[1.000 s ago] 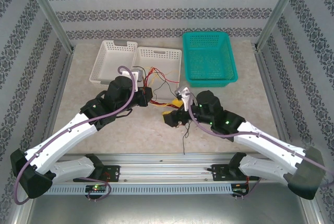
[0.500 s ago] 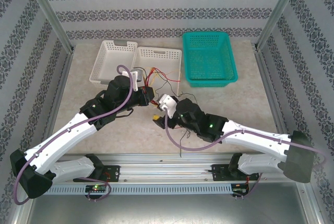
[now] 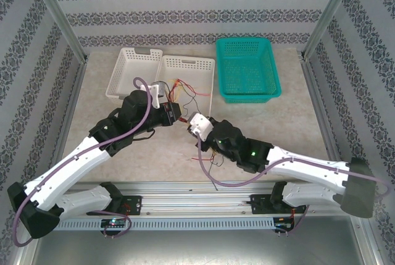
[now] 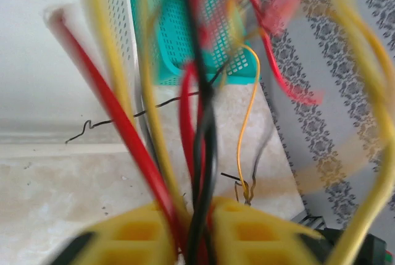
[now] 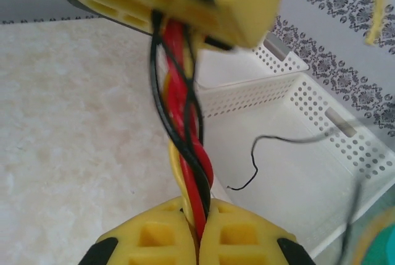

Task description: Untangle the cables

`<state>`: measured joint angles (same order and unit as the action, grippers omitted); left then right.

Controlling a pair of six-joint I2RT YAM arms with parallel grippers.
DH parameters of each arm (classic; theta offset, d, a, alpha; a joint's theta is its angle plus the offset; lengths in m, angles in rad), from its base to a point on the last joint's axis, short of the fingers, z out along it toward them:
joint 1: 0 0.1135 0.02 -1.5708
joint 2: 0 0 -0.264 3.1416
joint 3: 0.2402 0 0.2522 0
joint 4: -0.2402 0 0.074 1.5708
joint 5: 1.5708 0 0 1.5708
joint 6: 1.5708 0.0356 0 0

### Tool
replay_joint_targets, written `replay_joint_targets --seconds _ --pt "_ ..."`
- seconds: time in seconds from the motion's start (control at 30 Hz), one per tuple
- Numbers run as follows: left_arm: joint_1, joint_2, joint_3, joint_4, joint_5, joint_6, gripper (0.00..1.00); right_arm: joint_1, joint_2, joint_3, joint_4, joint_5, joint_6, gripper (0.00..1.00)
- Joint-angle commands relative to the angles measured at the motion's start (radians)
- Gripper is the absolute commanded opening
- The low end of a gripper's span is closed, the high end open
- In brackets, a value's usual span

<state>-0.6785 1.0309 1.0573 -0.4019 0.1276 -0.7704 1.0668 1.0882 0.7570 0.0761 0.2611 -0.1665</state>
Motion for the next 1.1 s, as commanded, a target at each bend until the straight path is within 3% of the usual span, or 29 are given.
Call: replay_joint_targets --seconds 0.0,0.07,0.1,0.23,0.37,0.47,0.57,0.83,1.07 --pt "0.044 -0.053 0.014 -0.090 -0.025 0.006 0.53 -0.094 -0.104 -0.052 -0.004 -0.051 0.116 0.00" --pt "0.059 -0.063 0.009 -0.089 -0.023 0.005 0.74 -0.165 -0.155 -0.090 0.017 -0.180 0.195 0.00" --pt "0.063 -0.069 0.007 -0.086 -0.021 0.006 0.80 -0.194 -0.177 -0.103 0.029 -0.225 0.227 0.00" --pt "0.066 -0.101 -0.056 0.029 0.047 -0.007 0.87 -0.304 -0.241 -0.138 0.092 -0.425 0.341 0.00" --pt "0.063 -0.099 -0.193 0.303 0.231 -0.083 0.88 -0.395 -0.251 -0.146 0.167 -0.618 0.446 0.00" --pt "0.040 -0.076 -0.267 0.459 0.310 -0.114 0.87 -0.443 -0.248 -0.152 0.223 -0.686 0.528 0.00" --pt "-0.001 -0.065 -0.300 0.543 0.322 -0.090 0.87 -0.476 -0.235 -0.159 0.303 -0.758 0.606 0.00" --pt "-0.101 0.022 -0.347 0.711 0.392 -0.017 0.83 -0.483 -0.178 -0.121 0.372 -0.800 0.712 0.00" --pt "-0.133 0.069 -0.369 0.725 0.384 0.039 0.68 -0.486 -0.177 -0.110 0.387 -0.806 0.749 0.00"
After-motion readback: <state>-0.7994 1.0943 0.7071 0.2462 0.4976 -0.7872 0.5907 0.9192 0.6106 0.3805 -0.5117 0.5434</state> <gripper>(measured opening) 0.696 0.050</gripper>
